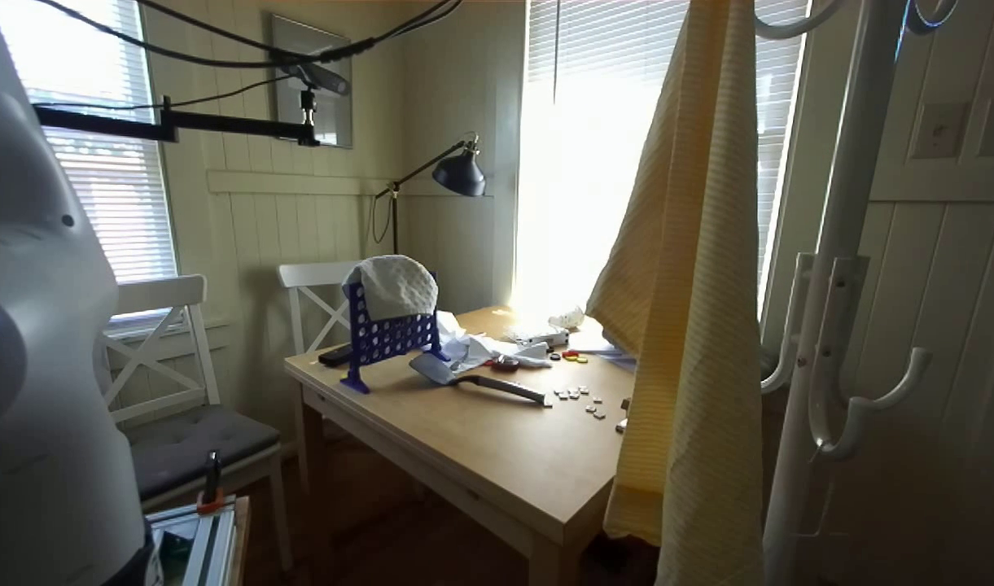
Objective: Hang the towel on the white stand.
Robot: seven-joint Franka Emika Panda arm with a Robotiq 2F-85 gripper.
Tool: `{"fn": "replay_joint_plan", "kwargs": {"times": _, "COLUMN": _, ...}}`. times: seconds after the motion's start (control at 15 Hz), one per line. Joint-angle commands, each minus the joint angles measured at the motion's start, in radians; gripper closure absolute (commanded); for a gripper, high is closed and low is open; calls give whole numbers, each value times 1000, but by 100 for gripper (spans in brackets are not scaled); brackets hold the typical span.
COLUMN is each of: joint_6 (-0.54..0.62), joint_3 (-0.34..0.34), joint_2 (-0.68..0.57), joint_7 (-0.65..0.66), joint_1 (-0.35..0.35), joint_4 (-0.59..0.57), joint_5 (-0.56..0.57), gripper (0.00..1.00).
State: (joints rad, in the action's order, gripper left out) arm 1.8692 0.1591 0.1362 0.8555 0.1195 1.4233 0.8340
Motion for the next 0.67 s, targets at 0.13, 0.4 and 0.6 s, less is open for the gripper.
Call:
{"fn": "replay_joint_plan", "kwargs": {"times": 0.13, "joint_6": 217, "joint_3": 3, "joint_2": -56, "joint_7": -59, "joint_1": 28, "joint_4": -51, "joint_5": -45, "gripper": 99}}
{"fn": "replay_joint_plan", "kwargs": {"times": 0.4, "joint_6": 427, "joint_3": 14, "joint_2": -155, "joint_7": -86, "joint_1": 36, "joint_4": -119, "joint_5": -136, "gripper": 99}}
{"fn": "replay_joint_plan", "kwargs": {"times": 0.6, "joint_6": 582, "joint_3": 8, "joint_2": -213, "joint_7": -165, "joint_1": 19, "joint_4": -164, "joint_5": -288, "gripper": 99}}
